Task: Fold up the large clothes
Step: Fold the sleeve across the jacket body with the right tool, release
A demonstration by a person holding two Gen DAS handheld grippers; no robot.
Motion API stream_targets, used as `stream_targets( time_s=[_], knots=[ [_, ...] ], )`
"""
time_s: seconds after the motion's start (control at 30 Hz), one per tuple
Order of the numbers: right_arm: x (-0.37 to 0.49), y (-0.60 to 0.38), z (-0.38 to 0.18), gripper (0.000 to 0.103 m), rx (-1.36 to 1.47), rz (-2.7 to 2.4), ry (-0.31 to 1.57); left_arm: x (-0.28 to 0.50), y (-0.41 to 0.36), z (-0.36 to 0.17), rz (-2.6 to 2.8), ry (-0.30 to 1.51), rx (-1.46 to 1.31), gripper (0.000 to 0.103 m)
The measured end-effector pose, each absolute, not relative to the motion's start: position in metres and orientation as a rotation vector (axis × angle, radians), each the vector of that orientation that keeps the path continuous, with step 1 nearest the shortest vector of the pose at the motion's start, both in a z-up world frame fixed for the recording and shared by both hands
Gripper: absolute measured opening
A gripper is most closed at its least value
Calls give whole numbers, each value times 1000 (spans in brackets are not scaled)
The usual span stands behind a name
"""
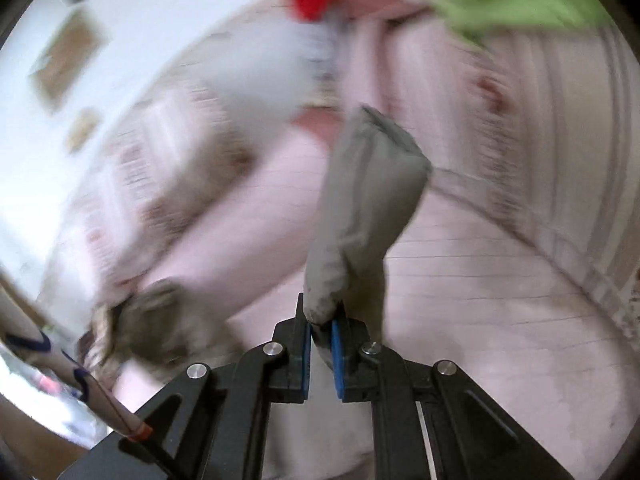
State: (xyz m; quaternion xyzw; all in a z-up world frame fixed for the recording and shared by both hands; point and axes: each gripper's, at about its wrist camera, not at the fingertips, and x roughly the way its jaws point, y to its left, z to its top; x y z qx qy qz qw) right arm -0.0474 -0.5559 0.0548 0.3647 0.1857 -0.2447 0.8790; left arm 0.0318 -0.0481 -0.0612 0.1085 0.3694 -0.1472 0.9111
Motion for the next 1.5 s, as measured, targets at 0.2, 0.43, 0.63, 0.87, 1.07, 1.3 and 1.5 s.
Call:
stream_targets(
  time_s=[0.2, 0.43, 0.63, 0.87, 1.07, 1.3, 1.5],
  knots=[
    [24, -414, 76, 10, 649, -219, 460, 36, -1, -52, -250, 739, 195, 63],
    [118, -290, -17, 10, 580, -54, 695, 57, 38, -51, -201, 754, 159, 63],
    [153, -241, -99, 26, 469, -81, 892, 88, 41, -48, -227, 749, 136, 67],
    [117, -237, -88, 86, 383, -41, 824, 139, -1, -50, -380, 821, 41, 69],
    [61, -266, -62, 86, 359, -110, 769, 182, -65, -64, -514, 879, -7, 71],
    [3, -319, -61, 86, 460, -221, 737, 229, -144, -109, -586, 1045, -27, 50],
    [-11, -348, -62, 86, 462, -294, 742, 242, -146, -91, -499, 1011, 48, 14]
  ],
)
